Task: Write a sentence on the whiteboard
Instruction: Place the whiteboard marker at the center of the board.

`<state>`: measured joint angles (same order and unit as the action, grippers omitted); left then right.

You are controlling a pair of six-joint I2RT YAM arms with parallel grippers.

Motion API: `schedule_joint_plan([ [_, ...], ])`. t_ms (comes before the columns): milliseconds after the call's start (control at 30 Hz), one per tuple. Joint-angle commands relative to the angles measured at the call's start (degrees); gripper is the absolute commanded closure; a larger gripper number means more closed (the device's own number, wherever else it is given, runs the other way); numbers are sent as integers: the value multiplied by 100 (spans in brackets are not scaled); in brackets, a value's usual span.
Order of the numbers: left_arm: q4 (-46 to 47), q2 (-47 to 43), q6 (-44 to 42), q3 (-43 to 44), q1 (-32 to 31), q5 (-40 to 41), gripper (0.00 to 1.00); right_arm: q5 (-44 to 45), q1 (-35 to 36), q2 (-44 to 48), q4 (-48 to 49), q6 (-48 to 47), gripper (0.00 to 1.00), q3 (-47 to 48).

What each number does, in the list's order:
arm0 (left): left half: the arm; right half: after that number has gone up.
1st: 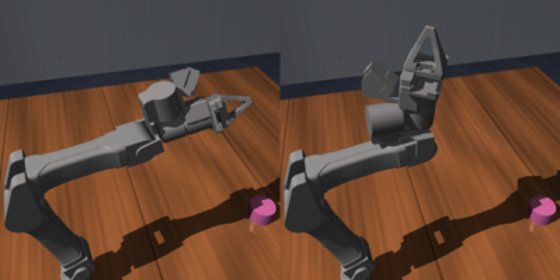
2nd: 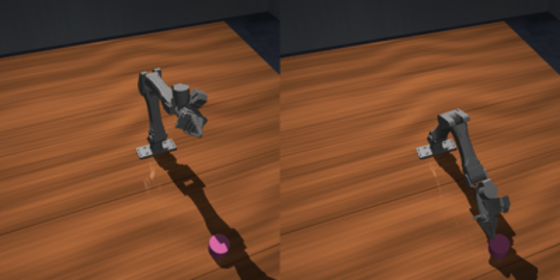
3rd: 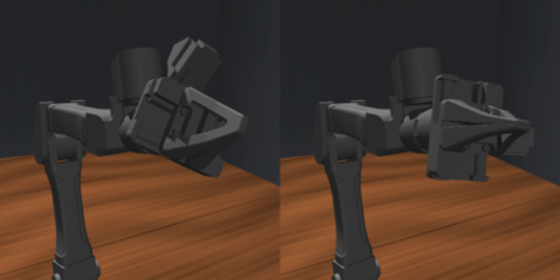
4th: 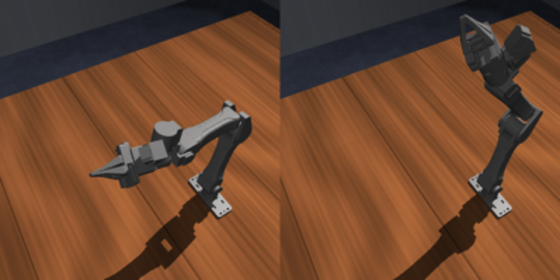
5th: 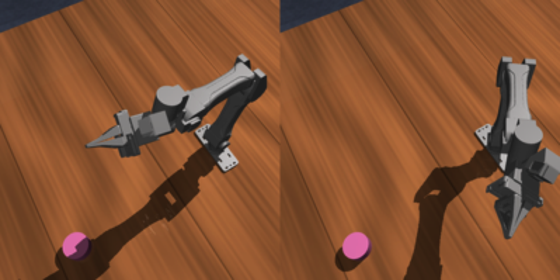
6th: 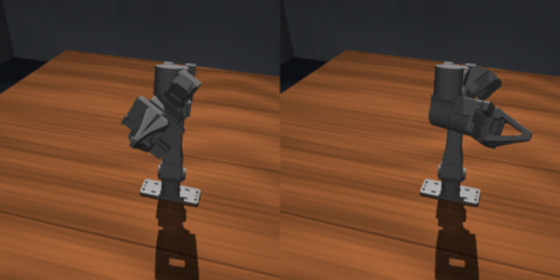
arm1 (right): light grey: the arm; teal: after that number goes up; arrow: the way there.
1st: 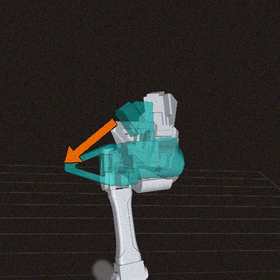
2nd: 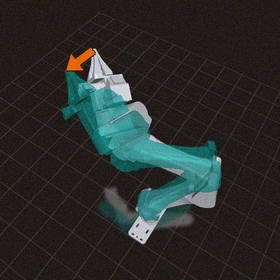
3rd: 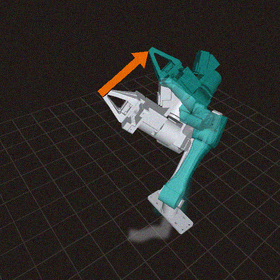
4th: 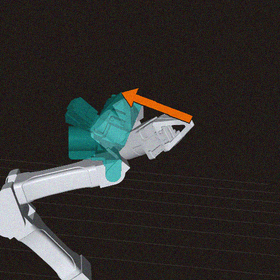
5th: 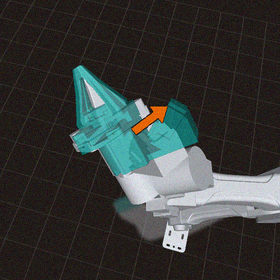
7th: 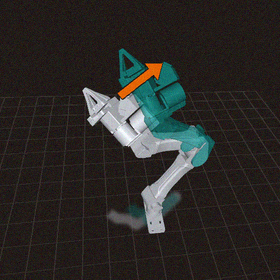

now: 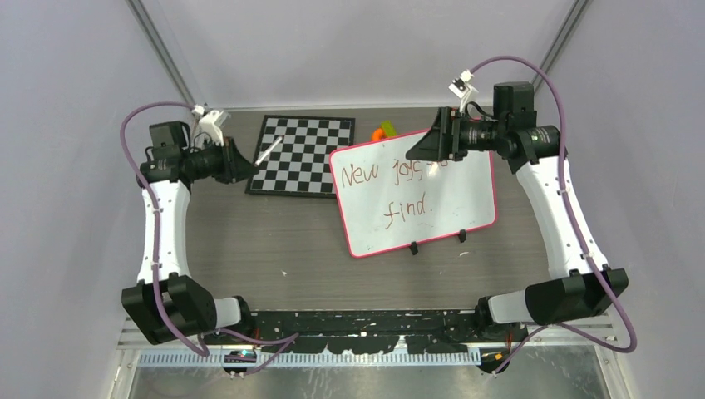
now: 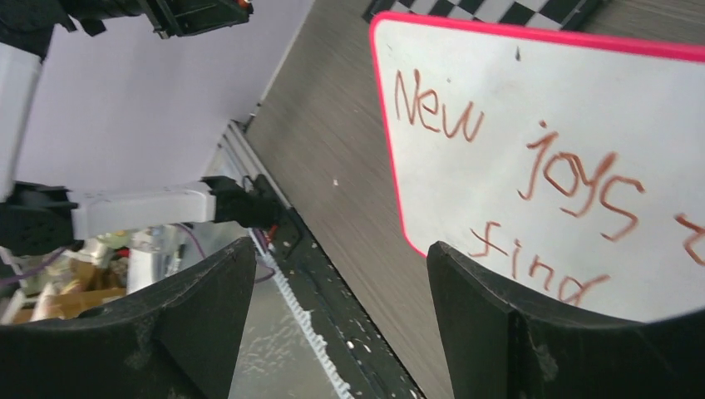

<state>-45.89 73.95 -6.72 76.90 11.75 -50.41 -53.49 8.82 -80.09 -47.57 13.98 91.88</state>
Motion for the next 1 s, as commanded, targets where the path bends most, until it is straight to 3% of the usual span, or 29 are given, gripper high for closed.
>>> schedule_joint_plan([
  [0, -642, -103, -1422, -601, 601, 541, 100, 773, -58, 645, -319, -760, 20, -286],
  [167, -756, -80, -2302, -1459, 791, 998, 100, 826, -115, 832, -556, -1075, 20, -548],
  [500, 373, 240, -3366, -2896, 695, 2049, 97, 888, -161, 934, -397, -1070, 19, -1000],
  [967, 1195, 670, -3623, -3489, -518, 3020, 88, 1100, -192, 1065, -472, -1152, 19, -1161],
])
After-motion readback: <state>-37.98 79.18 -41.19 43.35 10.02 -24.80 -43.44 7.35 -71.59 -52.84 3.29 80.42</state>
